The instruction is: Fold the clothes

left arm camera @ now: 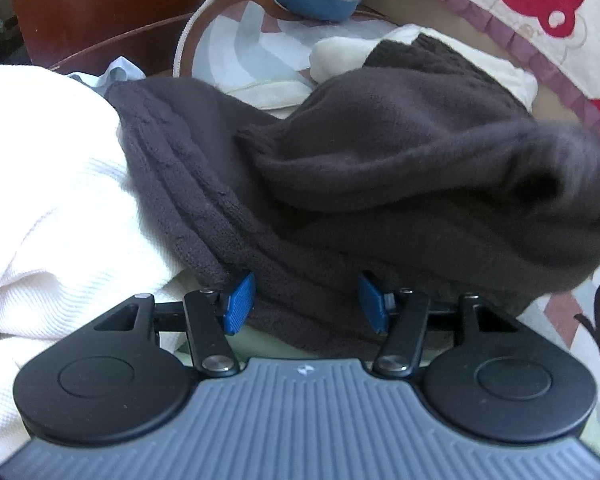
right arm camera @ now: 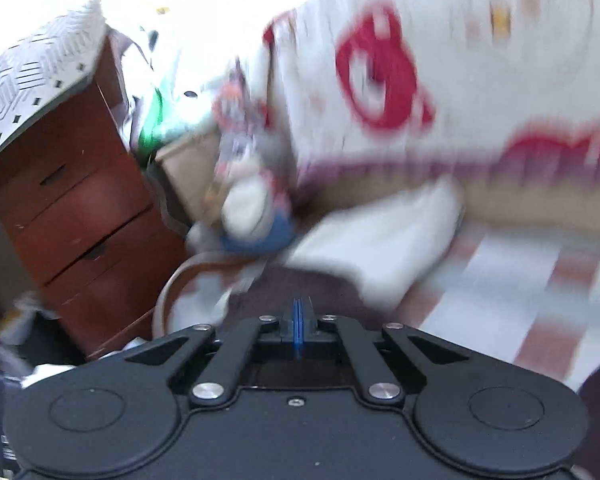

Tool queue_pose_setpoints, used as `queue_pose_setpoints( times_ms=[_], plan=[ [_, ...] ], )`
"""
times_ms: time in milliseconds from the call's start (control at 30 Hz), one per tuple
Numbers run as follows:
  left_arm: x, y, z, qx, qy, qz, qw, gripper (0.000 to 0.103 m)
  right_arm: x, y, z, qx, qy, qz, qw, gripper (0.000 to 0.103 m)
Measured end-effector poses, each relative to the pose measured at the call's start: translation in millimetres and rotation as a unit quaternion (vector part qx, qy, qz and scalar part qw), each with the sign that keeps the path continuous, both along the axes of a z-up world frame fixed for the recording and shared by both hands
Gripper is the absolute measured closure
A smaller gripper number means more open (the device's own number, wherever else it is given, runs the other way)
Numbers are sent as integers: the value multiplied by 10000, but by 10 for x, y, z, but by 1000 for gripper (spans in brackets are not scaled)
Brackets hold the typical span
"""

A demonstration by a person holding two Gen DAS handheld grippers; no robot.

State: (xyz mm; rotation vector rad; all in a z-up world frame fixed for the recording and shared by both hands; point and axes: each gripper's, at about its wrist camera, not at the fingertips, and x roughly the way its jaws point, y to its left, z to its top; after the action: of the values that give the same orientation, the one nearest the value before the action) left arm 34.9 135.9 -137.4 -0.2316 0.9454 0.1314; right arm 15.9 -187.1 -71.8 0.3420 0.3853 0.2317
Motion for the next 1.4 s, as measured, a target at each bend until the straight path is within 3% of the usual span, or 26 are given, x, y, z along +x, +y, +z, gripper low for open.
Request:
queue_pose_setpoints(
  times_ms=[100, 233, 267, 300, 367, 433, 533, 600, 667, 767, 833, 900, 967, 1000, 1133, 1300, 1367, 1400],
  plan=[
    [-24, 49, 28, -124, -88, 175, 9997, 43, -81, -170, 289, -503, -264, -316, 9979, 101],
    [-47, 62, 70, 346, -236, 656, 9970, 42, -3, -253, 333, -834, 229, 232, 9960, 94],
    [-55, 49, 91, 531, -308, 749, 9953, 41, -27, -198, 311, -996, 253, 411, 9939, 89],
    [-57, 33, 108, 720, -360, 832, 9933, 38, -70, -98, 273, -1119, 248, 653, 9913, 72],
    [-56, 46, 115, 923, -397, 993, 9900, 36, -122, 174, 196, -1413, 164, 1152, 9831, 47],
    [-40, 138, 93, 744, -341, 1100, 9906, 33, -119, 622, 94, -2435, 59, 1594, 9567, 43],
    [-81, 320, 35, 121, -329, 1225, 9918, 26, -129, 1155, -66, -3937, -311, 1854, 8998, 42],
    [-110, 382, 6, -59, -309, 1263, 9915, 26, -66, 1319, -102, -4099, -467, 2145, 8854, 26],
    [-130, 415, -19, -126, -279, 1225, 9920, 26, 78, 1383, -147, -4051, -415, 2202, 8864, 17],
    [-129, 408, -29, -97, -238, 1144, 9931, 26, 335, 1459, -287, -4020, -147, 2202, 8886, 17],
    [-116, 383, -33, -37, -210, 1075, 9940, 26, 442, 1426, -394, -3840, 73, 2220, 8962, 25],
    [-120, 360, -35, 10, -199, 1019, 9946, 26, 475, 1298, -423, -3403, 249, 2093, 9164, 80],
    [-116, 351, -33, -55, -202, 976, 9950, 25, 407, 1169, -348, -3052, 336, 1686, 9366, 83],
    [-115, 347, -31, -87, -203, 955, 9952, 25, 342, 1116, -286, -3146, 231, 1400, 9386, 83],
    [-108, 330, -25, -217, -209, 869, 9958, 25, 113, 796, 46, -3541, -337, 322, 9341, 86],
    [-77, 260, -73, -747, -158, 712, 9945, 25, -120, -128, 567, -3303, -654, -1259, 9331, 88],
    [-70, 213, -66, -955, -202, 635, 9932, 25, -273, -468, 742, -3261, -743, -1755, 9259, 88],
    [-66, 190, -62, -1059, -224, 597, 9923, 23, -387, -611, 811, -3367, -796, -2040, 9158, 89]
  ],
)
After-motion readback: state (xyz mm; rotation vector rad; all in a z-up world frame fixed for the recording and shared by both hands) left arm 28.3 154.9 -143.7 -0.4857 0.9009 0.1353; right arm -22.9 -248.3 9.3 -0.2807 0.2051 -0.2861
